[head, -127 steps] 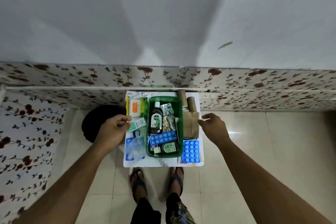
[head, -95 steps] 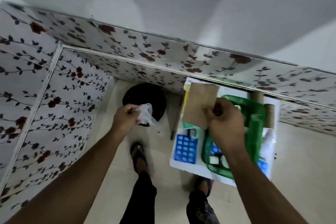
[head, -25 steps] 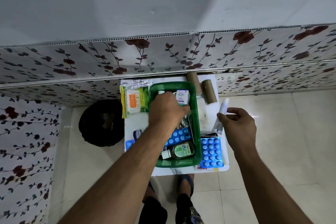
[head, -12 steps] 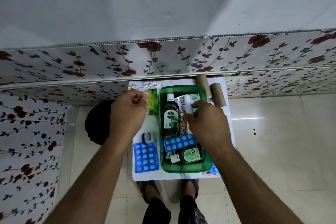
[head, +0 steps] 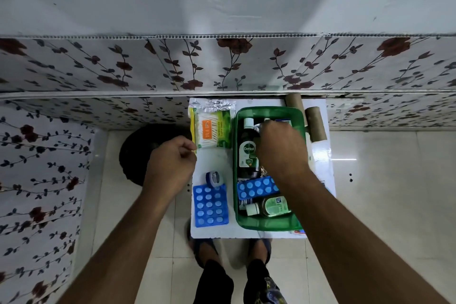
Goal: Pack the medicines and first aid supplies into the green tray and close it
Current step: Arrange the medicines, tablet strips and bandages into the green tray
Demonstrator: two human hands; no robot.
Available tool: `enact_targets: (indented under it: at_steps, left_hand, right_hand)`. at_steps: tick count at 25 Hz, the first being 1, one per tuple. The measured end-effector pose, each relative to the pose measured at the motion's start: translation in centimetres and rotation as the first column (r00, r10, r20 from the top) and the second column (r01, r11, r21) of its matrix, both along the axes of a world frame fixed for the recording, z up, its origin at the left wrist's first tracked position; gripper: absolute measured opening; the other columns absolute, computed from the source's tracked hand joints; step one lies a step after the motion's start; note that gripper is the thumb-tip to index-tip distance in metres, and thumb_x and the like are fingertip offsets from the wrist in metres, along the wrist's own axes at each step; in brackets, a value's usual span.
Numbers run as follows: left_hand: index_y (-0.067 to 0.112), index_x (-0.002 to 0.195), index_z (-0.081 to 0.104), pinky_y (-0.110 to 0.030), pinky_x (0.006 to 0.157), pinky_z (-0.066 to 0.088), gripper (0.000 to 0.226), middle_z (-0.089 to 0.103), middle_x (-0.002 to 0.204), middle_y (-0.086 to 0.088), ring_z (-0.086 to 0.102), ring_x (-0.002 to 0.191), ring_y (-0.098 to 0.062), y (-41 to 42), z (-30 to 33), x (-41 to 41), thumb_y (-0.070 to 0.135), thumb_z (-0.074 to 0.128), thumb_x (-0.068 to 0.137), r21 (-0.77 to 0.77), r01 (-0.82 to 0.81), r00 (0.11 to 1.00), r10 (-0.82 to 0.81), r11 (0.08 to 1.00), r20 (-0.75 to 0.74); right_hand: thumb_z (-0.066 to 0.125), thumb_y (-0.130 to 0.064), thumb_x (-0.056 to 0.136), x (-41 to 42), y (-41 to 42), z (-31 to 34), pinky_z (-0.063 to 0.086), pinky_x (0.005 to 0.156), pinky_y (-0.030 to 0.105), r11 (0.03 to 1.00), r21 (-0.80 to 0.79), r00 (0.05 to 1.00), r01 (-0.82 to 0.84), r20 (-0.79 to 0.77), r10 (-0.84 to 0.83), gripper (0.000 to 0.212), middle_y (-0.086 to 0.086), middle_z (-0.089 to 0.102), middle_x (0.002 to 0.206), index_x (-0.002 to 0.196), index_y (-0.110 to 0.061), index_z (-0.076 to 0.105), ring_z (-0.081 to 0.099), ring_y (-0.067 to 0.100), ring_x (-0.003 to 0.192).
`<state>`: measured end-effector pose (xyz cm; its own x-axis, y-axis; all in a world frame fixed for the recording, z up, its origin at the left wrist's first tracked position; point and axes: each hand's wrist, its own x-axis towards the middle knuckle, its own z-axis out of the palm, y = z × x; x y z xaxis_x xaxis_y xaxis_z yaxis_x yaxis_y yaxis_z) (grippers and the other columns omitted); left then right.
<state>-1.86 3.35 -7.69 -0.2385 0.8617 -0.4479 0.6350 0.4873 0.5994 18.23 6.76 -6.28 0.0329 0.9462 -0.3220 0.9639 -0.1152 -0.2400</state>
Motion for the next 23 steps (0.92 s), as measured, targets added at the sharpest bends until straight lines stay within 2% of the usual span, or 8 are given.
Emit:
enact_targets:
  at_steps: [4, 6, 8, 11, 14, 18, 21, 23]
  left_hand:
    - [0.028, 0.112, 0.063, -0.032, 0.078, 0.054, 0.036, 0.063, 0.105, 0.004, 0.063, 0.086, -0.014, -2.2, -1.6, 0.6, 0.029, 0.074, 0.078, -0.111, 0.336, 0.939, -0.341, 0.935, -0.032]
    - [0.028, 0.121, 0.059, -0.036, 0.081, 0.053, 0.051, 0.056, 0.115, 0.001, 0.060, 0.099, -0.019, -3.3, -2.7, 1.1, 0.036, 0.076, 0.074, -0.133, 0.449, 0.879, -0.464, 0.884, -0.114]
    - [0.027, 0.123, 0.057, -0.037, 0.079, 0.053, 0.053, 0.053, 0.115, -0.001, 0.058, 0.104, -0.023, -4.0, -3.5, 1.7, 0.038, 0.075, 0.074, -0.128, 0.514, 0.828, -0.530, 0.848, -0.186]
    - [0.023, 0.124, 0.058, -0.036, 0.074, 0.053, 0.048, 0.054, 0.112, -0.003, 0.059, 0.103, -0.026, -4.4, -4.4, 2.2, 0.032, 0.072, 0.079, -0.091, 0.526, 0.808, -0.530, 0.846, -0.255]
    - [0.020, 0.125, 0.060, -0.036, 0.075, 0.053, 0.047, 0.057, 0.111, -0.004, 0.061, 0.102, -0.026, -4.5, -4.4, 2.5, 0.032, 0.069, 0.081, -0.088, 0.521, 0.798, -0.522, 0.849, -0.301]
    - [0.019, 0.114, 0.068, -0.034, 0.071, 0.054, 0.041, 0.062, 0.103, -0.002, 0.066, 0.088, -0.025, -4.4, -2.2, 2.4, 0.034, 0.073, 0.076, 0.000, 0.409, 0.871, -0.390, 0.912, -0.300]
    - [0.021, 0.110, 0.070, -0.030, 0.065, 0.052, 0.036, 0.061, 0.094, 0.005, 0.063, 0.067, -0.013, -3.5, 2.2, 2.9, 0.030, 0.076, 0.075, 0.181, 0.257, 0.953, -0.217, 0.949, -0.211]
    - [0.022, 0.110, 0.070, -0.026, 0.062, 0.051, 0.037, 0.061, 0.095, 0.007, 0.060, 0.060, -0.008, -2.9, 5.3, 4.3, 0.026, 0.078, 0.074, 0.302, 0.239, 0.970, -0.209, 0.923, -0.127]
  right_hand:
    - [0.057, -0.027, 0.089, 3.5, -2.3, 2.4, 0.045, 0.058, 0.029, 0.944, 0.223, 0.958, 0.242, -0.213, -0.195, 0.016, 0.003, 0.073, 0.076, 0.090, -0.016, 0.070, 0.069, 0.034, 0.080]
    - [0.058, -0.022, 0.087, 6.5, -3.6, 3.0, 0.042, 0.060, 0.026, 0.875, 0.186, 0.863, 0.447, -0.347, -0.367, 0.017, -0.002, 0.073, 0.078, 0.093, -0.018, 0.073, 0.068, 0.025, 0.077]
    - [0.057, -0.020, 0.086, 9.7, -4.8, 1.4, 0.040, 0.066, 0.025, 0.815, 0.081, 0.781, 0.573, -0.354, -0.514, 0.020, -0.003, 0.073, 0.083, 0.097, -0.018, 0.074, 0.068, 0.023, 0.081]
    - [0.066, -0.028, 0.086, 12.7, -6.0, -2.5, 0.041, 0.075, 0.029, 0.812, -0.070, 0.790, 0.579, -0.197, -0.580, 0.025, 0.003, 0.072, 0.099, 0.109, -0.018, 0.069, 0.065, 0.027, 0.091]
    - [0.073, -0.045, 0.078, 12.7, -6.2, -4.9, 0.048, 0.081, 0.034, 0.811, -0.182, 0.800, 0.556, -0.147, -0.581, 0.043, 0.003, 0.070, 0.110, 0.113, -0.022, 0.064, 0.064, 0.026, 0.100]
    - [0.075, -0.051, 0.073, 11.8, -6.0, -5.8, 0.052, 0.081, 0.036, 0.786, -0.235, 0.760, 0.571, -0.209, -0.615, 0.039, -0.004, 0.072, 0.099, 0.102, -0.025, 0.066, 0.066, 0.022, 0.094]
    - [0.078, -0.041, 0.076, 11.8, -5.8, -5.9, 0.049, 0.077, 0.032, 0.782, -0.264, 0.731, 0.565, -0.280, -0.622, 0.030, -0.003, 0.070, 0.090, 0.096, -0.020, 0.070, 0.066, 0.023, 0.091]
    - [0.080, -0.036, 0.075, 12.0, -5.8, -5.8, 0.050, 0.072, 0.032, 0.771, -0.274, 0.701, 0.575, -0.322, -0.637, 0.025, -0.003, 0.069, 0.082, 0.089, -0.018, 0.069, 0.067, 0.024, 0.085]
